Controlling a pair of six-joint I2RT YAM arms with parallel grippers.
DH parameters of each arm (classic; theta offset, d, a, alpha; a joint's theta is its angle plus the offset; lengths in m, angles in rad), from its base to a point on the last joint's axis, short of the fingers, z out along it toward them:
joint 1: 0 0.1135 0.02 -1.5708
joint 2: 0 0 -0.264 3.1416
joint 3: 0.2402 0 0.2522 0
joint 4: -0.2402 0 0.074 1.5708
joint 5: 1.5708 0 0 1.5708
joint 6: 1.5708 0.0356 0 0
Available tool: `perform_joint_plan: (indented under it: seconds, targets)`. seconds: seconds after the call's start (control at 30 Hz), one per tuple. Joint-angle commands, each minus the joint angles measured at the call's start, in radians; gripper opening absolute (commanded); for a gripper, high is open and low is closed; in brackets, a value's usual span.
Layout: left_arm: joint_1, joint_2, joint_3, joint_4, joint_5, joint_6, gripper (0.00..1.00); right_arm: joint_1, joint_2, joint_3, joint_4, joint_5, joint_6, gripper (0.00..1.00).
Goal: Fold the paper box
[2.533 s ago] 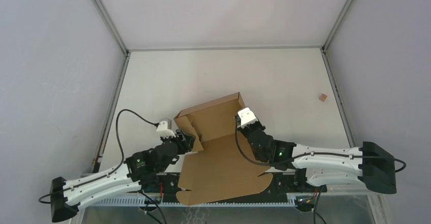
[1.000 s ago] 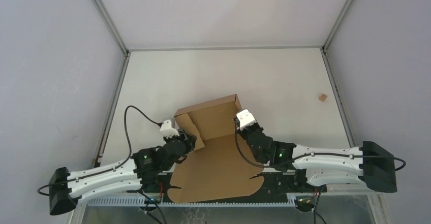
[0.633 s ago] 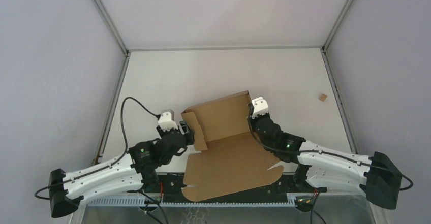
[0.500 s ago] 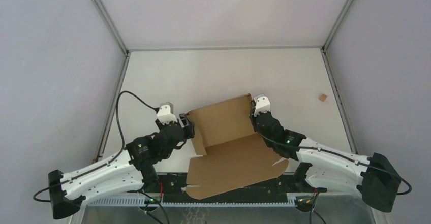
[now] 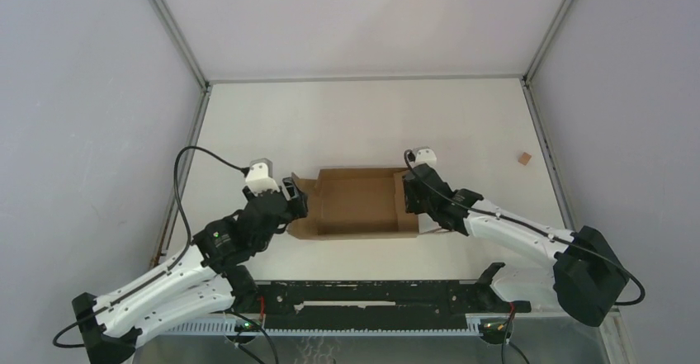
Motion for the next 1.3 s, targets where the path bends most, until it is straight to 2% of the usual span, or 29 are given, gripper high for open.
perform_joint_plan:
  seconds: [0.0,0.1,0.13,0.27,0.37,0.57,0.77,1.0,1.27]
  targets:
    - [0.019,-0.013,0.033,0.014,0.034,0.047,0.77,-0.053,-0.068,0.118,-0.041,-0.100,-0.011,0.49]
    - [0.021,-0.025,0.039,0.006,0.037,0.052,0.77,-0.104,-0.099,0.196,-0.110,-0.140,-0.062,0.70]
    - [0.022,-0.028,0.044,0.002,0.038,0.055,0.77,-0.117,-0.108,0.218,-0.132,-0.146,-0.091,0.71]
    - [0.022,-0.055,0.069,-0.048,0.035,0.044,0.76,-0.199,-0.133,0.250,-0.137,-0.247,-0.181,0.70]
    - [0.022,-0.104,0.084,-0.122,-0.008,0.012,0.76,-0.243,-0.105,0.251,-0.138,-0.333,-0.213,0.64]
    - [0.024,-0.213,0.140,-0.260,-0.169,-0.015,0.77,-0.232,-0.059,0.190,-0.106,-0.426,-0.212,0.61]
    - [0.022,-0.255,0.178,-0.332,-0.107,-0.053,0.73,-0.212,-0.074,0.146,-0.105,-0.428,-0.169,0.58]
    - [0.021,-0.285,0.184,-0.357,0.015,-0.070,0.65,-0.123,-0.114,0.119,-0.169,-0.416,-0.092,0.55]
    - [0.020,-0.342,0.197,-0.408,0.018,-0.082,0.64,0.160,-0.142,0.091,-0.180,-0.384,0.056,0.54]
